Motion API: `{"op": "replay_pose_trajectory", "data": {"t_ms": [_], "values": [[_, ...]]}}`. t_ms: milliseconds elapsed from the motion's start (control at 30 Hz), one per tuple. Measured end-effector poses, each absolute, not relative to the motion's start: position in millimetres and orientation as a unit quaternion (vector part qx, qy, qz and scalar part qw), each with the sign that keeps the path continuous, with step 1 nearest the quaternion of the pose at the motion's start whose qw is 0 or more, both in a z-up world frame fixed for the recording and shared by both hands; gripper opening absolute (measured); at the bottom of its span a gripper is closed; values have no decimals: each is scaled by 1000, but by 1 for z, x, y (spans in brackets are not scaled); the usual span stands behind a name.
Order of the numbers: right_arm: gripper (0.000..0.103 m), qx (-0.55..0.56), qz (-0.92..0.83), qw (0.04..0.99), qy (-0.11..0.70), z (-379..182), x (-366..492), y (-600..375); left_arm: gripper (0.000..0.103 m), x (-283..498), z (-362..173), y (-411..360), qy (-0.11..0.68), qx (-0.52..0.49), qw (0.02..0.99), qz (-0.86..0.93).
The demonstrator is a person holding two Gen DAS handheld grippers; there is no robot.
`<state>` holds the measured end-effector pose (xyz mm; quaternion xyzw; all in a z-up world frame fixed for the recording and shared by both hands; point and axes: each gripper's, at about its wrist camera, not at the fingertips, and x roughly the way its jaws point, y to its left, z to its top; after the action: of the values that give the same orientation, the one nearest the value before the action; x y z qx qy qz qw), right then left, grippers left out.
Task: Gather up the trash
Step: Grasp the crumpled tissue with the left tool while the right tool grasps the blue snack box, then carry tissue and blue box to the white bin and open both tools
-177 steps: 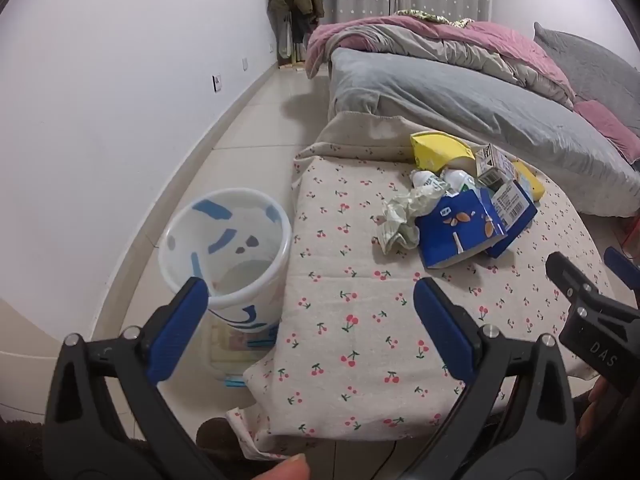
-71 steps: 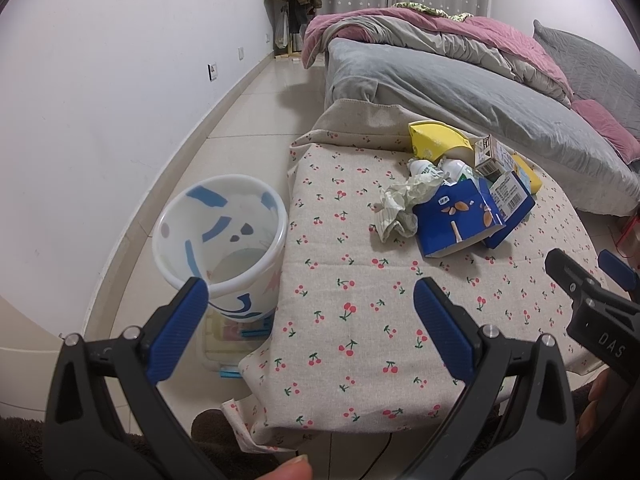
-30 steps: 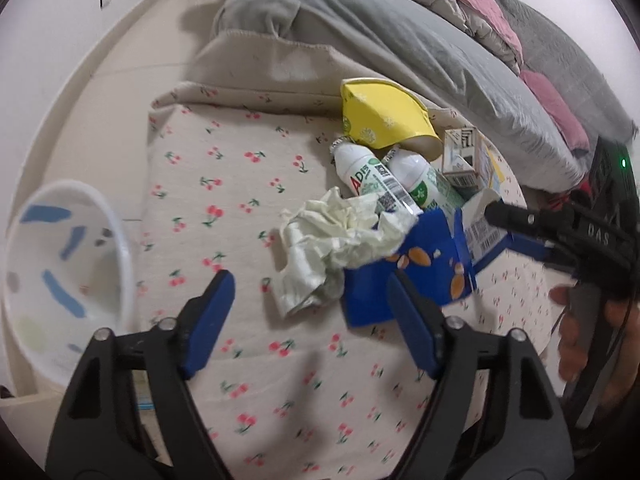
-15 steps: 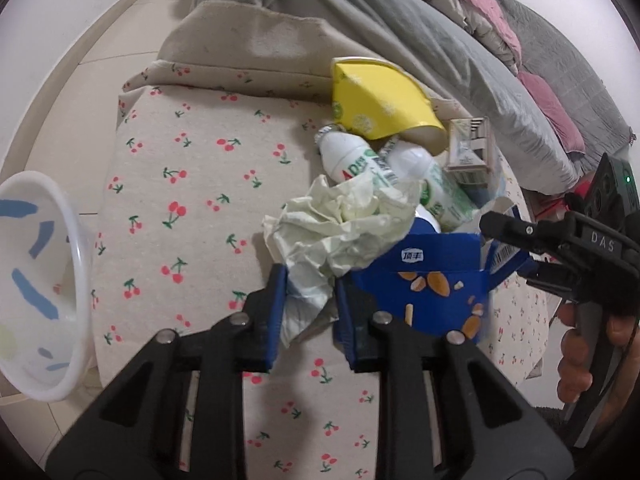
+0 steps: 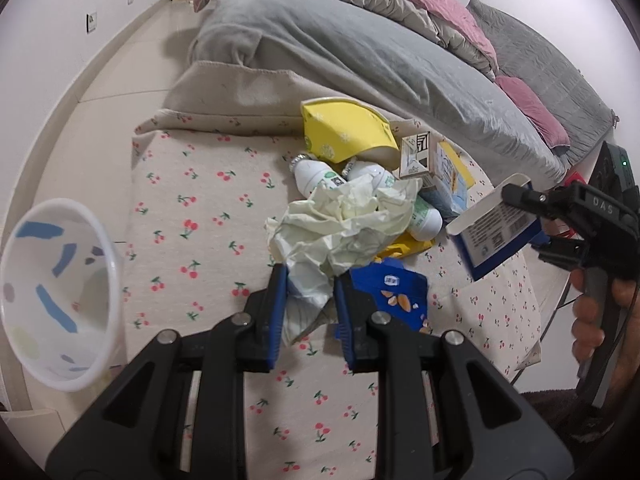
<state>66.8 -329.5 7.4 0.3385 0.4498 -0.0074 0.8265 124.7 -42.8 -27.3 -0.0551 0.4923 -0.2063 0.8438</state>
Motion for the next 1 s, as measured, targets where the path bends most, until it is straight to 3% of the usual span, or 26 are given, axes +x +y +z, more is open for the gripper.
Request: {"op": "replay_pose_trajectory", "data": {"t_ms": [1000], "values": [[60, 233, 103, 834, 489, 14, 123, -165, 26, 113, -36, 99, 490, -89, 863, -85]]}}
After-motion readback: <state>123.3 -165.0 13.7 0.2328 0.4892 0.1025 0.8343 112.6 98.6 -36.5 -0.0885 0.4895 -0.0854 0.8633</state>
